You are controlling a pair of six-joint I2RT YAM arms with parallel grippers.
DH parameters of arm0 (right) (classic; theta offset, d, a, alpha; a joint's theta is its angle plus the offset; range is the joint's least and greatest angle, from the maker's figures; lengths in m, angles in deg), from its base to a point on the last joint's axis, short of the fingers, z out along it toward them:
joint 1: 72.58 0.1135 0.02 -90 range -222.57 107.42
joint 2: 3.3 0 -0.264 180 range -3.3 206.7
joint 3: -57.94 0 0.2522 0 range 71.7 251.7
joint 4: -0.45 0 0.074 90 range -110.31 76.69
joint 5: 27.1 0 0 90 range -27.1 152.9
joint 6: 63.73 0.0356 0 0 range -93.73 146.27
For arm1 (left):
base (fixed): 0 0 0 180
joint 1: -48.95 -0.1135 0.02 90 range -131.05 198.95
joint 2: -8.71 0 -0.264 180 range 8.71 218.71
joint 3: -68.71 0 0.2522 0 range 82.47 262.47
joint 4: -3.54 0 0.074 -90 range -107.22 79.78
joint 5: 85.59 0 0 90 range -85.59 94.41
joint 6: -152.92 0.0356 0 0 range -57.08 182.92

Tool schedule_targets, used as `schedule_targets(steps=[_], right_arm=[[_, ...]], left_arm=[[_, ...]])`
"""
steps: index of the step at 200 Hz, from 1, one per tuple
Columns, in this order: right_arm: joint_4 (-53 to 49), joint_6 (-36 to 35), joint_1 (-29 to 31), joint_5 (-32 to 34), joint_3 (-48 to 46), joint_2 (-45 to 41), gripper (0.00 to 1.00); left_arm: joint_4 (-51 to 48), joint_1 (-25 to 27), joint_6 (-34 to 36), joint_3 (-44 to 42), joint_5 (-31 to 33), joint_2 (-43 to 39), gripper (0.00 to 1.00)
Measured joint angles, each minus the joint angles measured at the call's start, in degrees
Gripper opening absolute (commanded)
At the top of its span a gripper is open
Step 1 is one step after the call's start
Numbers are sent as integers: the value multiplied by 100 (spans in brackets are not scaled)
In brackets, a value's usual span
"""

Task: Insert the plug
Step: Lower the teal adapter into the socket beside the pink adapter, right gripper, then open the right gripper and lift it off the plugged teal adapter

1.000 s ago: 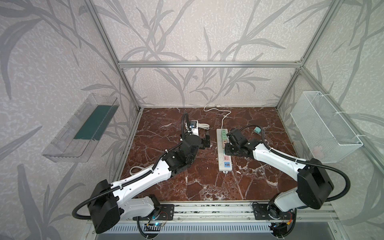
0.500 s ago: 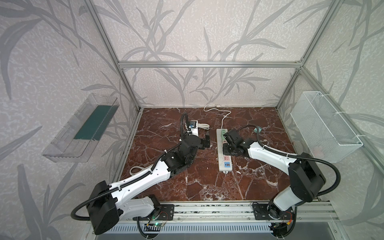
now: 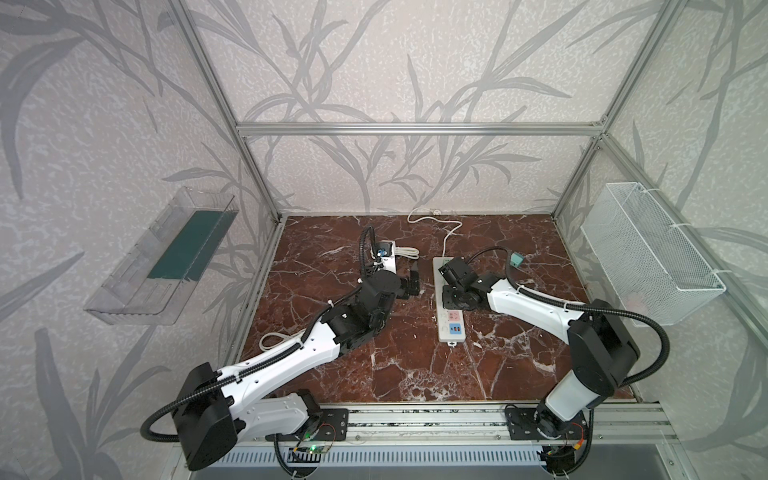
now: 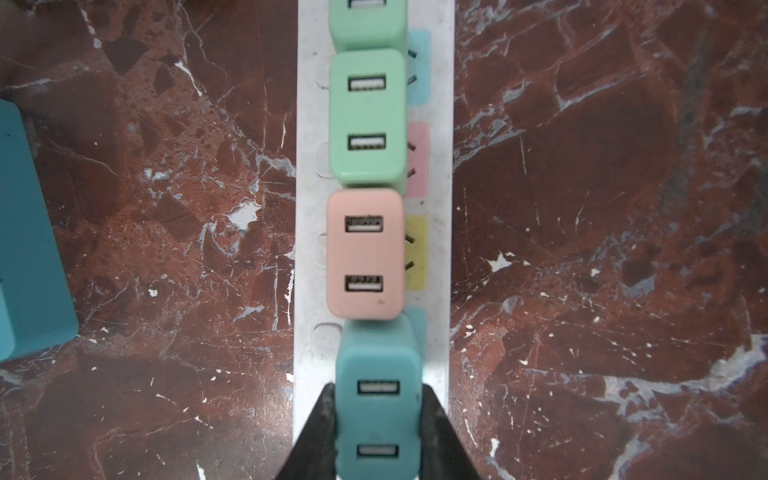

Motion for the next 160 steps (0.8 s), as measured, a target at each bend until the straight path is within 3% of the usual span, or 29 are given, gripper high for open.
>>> schedule_targets(steps=[83,101,160], right_arm=[[94,26,46,308,319,485,0],[118,26,39,271,293,439,26],[-348,-129,2,-17,350,-28,53]], left_arm=[[2,0,7,-7,13,0,99],[4,0,7,-9,13,0,99],[4,0,13,-11,15,0,99]])
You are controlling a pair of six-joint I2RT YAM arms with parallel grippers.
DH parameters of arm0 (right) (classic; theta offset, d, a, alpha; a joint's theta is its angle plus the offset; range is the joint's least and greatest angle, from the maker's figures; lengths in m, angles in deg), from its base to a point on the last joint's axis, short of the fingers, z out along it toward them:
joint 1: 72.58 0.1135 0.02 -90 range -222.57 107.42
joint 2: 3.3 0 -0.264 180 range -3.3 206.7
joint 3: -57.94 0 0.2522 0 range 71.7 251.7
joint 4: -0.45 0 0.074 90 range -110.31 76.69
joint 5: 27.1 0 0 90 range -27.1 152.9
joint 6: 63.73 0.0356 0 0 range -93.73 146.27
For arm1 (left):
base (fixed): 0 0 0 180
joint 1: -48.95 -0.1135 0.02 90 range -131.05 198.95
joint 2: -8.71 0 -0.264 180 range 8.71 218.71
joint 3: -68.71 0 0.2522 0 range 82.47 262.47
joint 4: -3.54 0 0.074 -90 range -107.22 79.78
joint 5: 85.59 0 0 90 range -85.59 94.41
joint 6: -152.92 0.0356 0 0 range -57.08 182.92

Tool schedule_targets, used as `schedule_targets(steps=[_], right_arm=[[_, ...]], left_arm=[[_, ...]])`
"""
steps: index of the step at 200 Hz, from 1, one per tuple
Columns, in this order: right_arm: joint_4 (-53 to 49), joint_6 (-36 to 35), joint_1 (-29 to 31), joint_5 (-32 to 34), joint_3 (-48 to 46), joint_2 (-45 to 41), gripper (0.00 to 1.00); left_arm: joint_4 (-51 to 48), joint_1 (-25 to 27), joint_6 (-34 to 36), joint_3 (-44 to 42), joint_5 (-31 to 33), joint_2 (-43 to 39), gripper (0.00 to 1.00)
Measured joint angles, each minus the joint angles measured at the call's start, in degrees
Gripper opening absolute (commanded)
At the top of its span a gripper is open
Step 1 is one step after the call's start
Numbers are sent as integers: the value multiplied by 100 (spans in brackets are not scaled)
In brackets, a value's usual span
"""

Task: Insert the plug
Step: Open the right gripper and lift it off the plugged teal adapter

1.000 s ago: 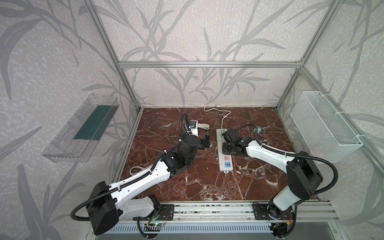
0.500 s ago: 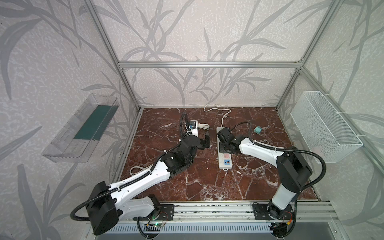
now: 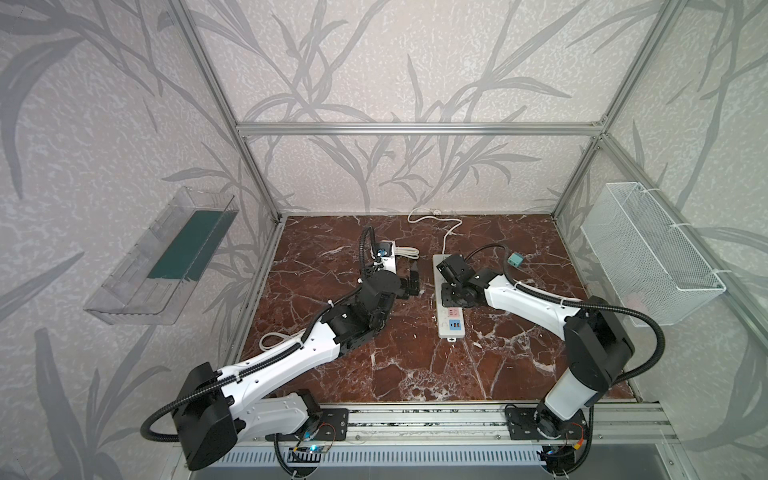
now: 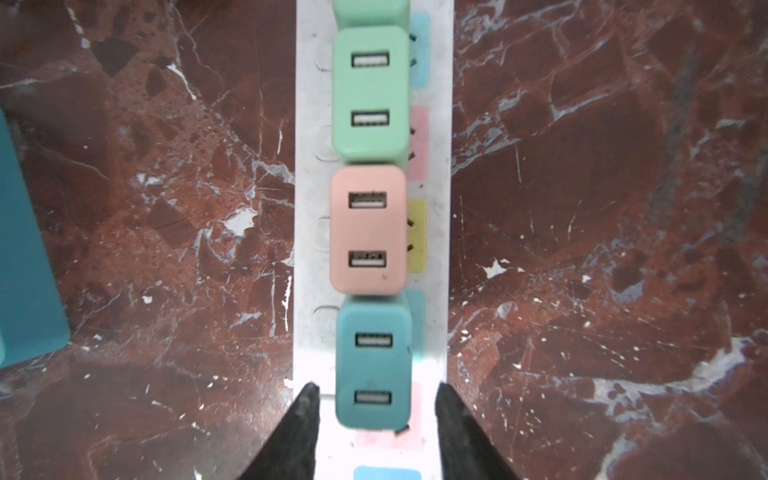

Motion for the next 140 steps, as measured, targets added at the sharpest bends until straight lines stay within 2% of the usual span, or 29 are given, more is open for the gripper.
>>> schedule_targets(steps=[57,140], right_arm=[[-280,-518,-310,-24,459,-415,55],[-479,-780,-463,-260,442,114,53]], left_arm=[[2,0,39,0,4,-28,99],[7,0,44,0,2,-31,100]])
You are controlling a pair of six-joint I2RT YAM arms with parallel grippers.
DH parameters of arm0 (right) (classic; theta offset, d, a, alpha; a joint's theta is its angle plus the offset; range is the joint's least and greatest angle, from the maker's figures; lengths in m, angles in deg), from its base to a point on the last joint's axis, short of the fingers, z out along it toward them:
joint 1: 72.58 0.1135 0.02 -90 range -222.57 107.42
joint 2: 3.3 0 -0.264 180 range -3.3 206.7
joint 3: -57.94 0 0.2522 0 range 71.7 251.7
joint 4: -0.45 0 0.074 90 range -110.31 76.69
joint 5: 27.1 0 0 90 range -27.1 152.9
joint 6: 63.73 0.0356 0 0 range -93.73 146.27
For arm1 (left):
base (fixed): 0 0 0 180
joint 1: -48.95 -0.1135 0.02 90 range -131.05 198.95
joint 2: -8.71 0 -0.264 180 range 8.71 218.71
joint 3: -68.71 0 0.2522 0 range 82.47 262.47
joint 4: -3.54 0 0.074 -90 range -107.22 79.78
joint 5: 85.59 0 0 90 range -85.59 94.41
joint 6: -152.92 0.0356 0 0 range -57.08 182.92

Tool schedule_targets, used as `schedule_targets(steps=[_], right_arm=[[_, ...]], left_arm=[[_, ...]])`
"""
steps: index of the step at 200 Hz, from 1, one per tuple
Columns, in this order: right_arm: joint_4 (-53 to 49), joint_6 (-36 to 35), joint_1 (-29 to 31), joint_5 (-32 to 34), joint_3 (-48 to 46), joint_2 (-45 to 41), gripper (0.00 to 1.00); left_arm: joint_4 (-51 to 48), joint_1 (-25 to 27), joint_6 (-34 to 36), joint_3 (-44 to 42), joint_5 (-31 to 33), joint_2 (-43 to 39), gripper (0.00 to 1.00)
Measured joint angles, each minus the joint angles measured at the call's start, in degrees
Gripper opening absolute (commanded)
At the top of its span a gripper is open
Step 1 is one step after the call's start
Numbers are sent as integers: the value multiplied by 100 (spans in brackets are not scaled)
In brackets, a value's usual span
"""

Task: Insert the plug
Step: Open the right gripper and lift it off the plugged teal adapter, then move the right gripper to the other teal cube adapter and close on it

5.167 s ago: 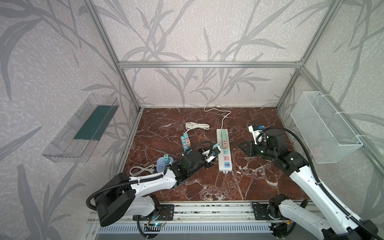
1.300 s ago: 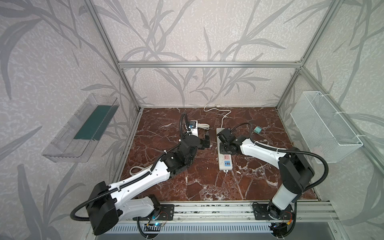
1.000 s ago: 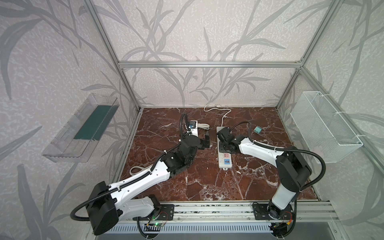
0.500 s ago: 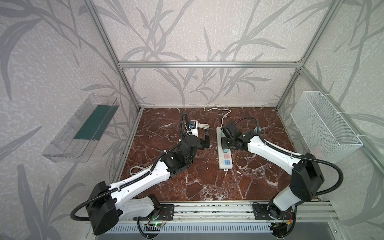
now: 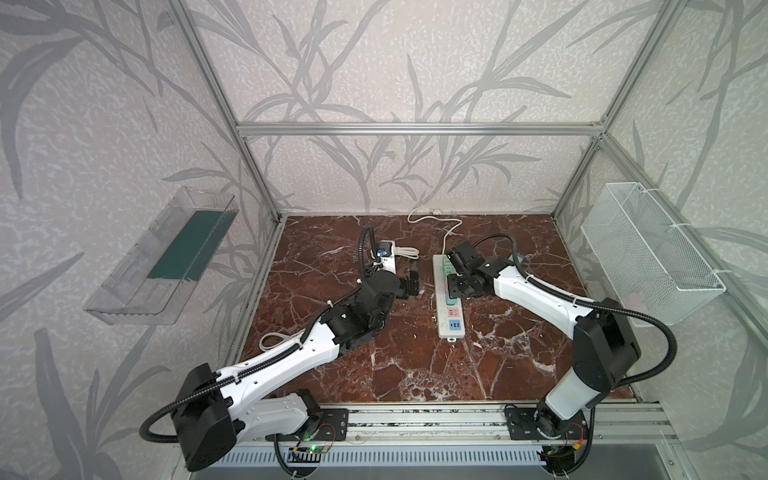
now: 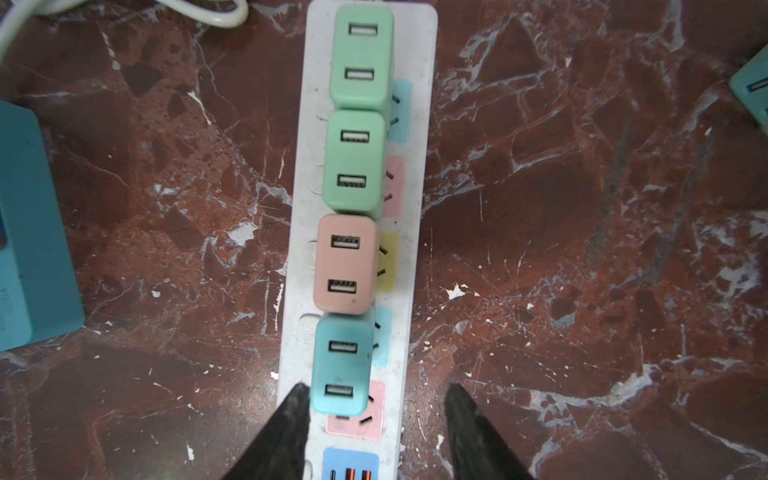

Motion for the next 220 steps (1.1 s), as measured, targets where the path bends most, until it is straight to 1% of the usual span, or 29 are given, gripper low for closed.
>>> schedule_targets(steps=[19,84,111,118,137,152,166,177,186,220], right_arm=[[20,17,-22,-63,-61,190,52],[306,28,-31,-122,-181,120,51],[96,2,-66,-57,-186,-52,58],[57,-13,-105,22,-186,-155,63],[111,-101,-433,326,-205,-551,77],[297,-133,-957,570,-258,-859,79],[498,-101,-1558,680,-260,-885,80],[599,-94,-1963,765,-225,-719,82],[625,-90,-2181,907,-155,-494,83],[678,17,-2461,1047,518,719,84]], left_arm=[[0,0,-2,0,-2,0,99],[9,0,4,0,2,15,99],[7,0,7,0,-4,20,99],[9,0,7,0,-4,20,99],[7,0,7,0,-7,20,99],[7,0,4,0,-33,20,99],[9,0,7,0,-50,20,99],[9,0,4,0,-50,20,99],[9,0,4,0,-59,20,99],[9,0,4,0,-92,24,99]])
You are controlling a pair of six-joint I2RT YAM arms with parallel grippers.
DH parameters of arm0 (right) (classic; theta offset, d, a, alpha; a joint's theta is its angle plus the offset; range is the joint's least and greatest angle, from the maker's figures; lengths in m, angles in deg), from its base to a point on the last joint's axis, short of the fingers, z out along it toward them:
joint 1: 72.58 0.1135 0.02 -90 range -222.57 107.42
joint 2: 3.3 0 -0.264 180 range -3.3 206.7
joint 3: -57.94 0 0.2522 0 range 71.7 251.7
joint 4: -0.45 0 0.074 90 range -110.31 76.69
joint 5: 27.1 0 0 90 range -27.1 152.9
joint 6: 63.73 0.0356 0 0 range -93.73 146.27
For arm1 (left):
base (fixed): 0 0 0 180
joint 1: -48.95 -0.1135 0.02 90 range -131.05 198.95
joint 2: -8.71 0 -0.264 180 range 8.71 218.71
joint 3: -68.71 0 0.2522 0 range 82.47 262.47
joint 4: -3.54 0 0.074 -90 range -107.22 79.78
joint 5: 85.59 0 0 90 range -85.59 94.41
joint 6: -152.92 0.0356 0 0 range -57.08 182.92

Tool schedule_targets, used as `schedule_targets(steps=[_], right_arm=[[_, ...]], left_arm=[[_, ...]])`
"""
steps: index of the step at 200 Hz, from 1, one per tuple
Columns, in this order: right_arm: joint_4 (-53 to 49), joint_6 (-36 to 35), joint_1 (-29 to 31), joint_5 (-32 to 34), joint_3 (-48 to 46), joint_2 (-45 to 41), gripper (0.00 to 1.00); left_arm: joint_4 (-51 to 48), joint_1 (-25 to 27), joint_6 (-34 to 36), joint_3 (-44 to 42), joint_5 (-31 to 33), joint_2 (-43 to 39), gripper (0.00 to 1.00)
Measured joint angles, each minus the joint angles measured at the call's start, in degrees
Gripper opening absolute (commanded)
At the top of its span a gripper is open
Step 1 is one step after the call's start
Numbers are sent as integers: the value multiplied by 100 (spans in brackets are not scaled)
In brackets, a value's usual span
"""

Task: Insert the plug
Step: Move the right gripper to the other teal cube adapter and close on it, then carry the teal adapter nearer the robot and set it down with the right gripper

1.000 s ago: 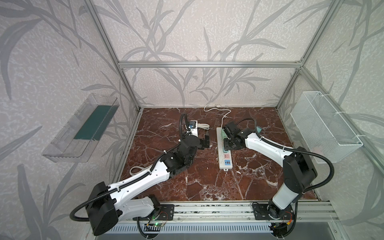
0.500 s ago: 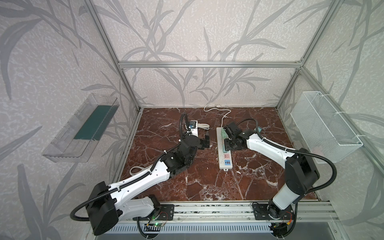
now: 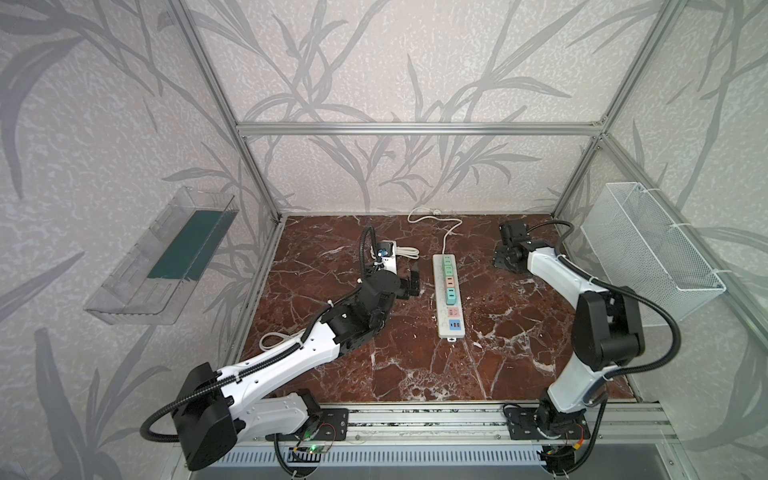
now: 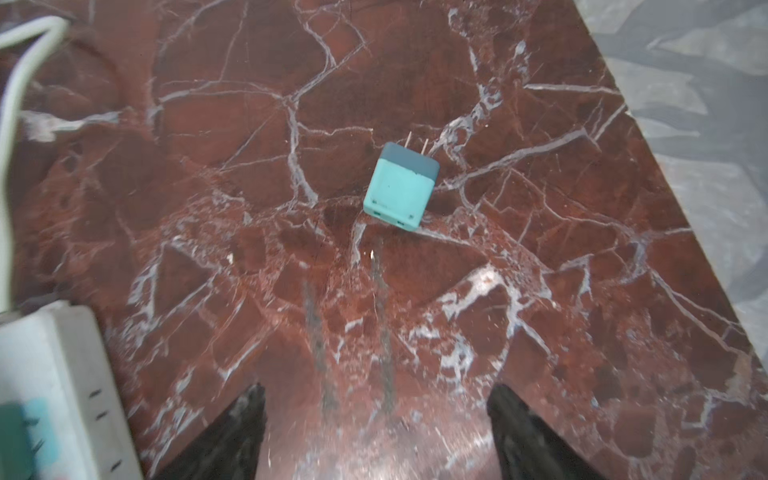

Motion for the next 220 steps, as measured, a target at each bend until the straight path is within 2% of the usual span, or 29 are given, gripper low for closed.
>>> schedule_targets(steps=[36,74,126,195,220], right_arm=[[-17,157,-256,4,916,1067,83],[-129,330,-472,-66,1615,1663,77],[-186,553,-723,-463,1681,1991,69],[-337,590,-957,-699,2002,2293,66],[-402,553,-997,-772,2221,2452,62]], left_arm=[[0,0,0,0,-13,20,99],[0,0,0,0,-13,20,99],[0,0,-2,0,-15,26,99],[0,0,-4,0,-17,114,99],[0,0,-4,0,-15,118,99]])
